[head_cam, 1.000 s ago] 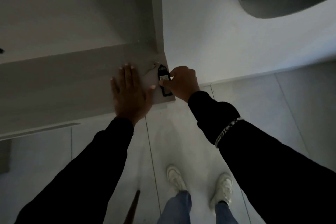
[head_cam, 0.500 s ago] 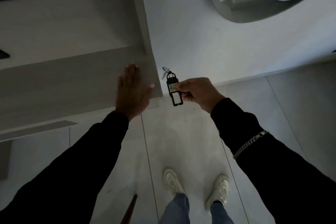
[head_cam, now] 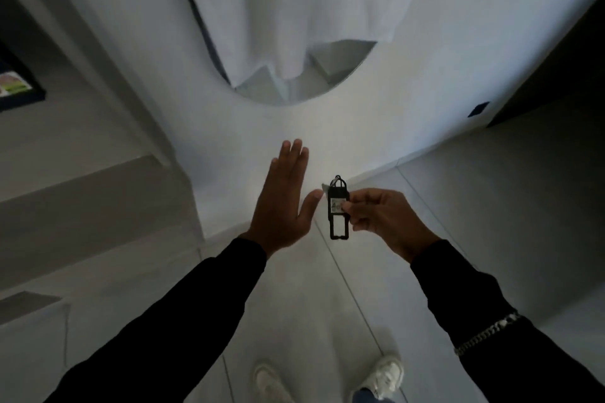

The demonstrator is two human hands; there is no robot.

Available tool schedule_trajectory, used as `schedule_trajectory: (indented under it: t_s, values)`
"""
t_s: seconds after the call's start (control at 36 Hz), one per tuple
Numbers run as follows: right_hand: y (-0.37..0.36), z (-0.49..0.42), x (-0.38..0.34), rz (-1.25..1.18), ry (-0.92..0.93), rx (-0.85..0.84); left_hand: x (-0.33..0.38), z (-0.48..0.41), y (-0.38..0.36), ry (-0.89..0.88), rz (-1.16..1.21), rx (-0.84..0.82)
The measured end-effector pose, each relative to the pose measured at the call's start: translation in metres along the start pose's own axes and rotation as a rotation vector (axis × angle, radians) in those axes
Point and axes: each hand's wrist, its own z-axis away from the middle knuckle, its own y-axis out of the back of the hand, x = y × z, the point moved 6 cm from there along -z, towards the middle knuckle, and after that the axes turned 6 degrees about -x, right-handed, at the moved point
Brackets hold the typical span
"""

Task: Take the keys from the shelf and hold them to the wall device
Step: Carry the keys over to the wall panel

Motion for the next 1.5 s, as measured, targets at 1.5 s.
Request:
schedule_trajectory:
  t_s: [1.5]
  values:
    - [0.875,-0.059,-0.184,-0.277,0.253,0.391,0.481,-0.669,-0.462,-0.274,0.117,-0.065]
